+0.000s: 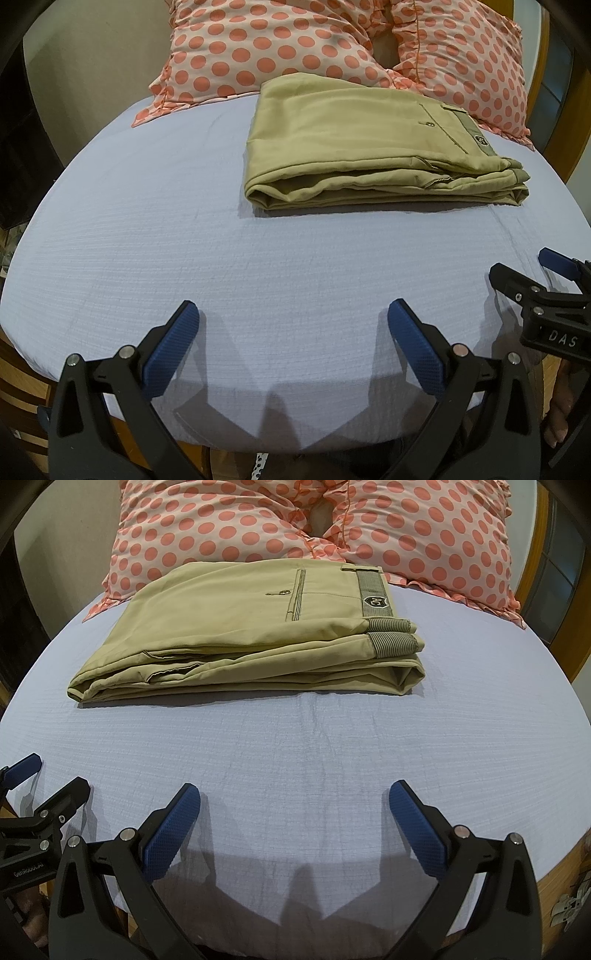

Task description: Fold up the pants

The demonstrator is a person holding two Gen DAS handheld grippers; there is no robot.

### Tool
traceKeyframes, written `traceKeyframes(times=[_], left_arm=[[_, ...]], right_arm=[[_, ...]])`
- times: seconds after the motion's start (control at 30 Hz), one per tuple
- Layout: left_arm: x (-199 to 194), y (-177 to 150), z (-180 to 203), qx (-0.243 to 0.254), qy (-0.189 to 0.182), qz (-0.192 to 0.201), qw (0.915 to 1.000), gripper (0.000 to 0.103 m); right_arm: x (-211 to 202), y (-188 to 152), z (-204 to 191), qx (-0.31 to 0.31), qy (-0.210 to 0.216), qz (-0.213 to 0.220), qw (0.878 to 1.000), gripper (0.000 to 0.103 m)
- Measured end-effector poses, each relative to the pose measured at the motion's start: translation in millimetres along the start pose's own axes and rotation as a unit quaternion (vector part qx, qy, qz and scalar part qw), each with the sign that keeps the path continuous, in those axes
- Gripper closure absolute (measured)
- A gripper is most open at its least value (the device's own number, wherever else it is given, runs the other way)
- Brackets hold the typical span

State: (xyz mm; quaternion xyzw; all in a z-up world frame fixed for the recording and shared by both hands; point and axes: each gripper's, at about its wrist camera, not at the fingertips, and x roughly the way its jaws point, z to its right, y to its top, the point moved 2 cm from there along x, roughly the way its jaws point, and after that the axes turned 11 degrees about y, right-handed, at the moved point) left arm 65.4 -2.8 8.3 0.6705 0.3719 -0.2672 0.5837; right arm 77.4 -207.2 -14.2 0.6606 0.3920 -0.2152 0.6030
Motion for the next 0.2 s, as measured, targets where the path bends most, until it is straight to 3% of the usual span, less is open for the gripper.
traceKeyframes(times=[0.2], left_arm=[[-0.6,0.5,-0.6,0.003,-0.001,0.001,1.0,0.002]], right_arm=[[-0.5,-0.1,0.7,0.0,0.0,0.0,1.0,0.001]])
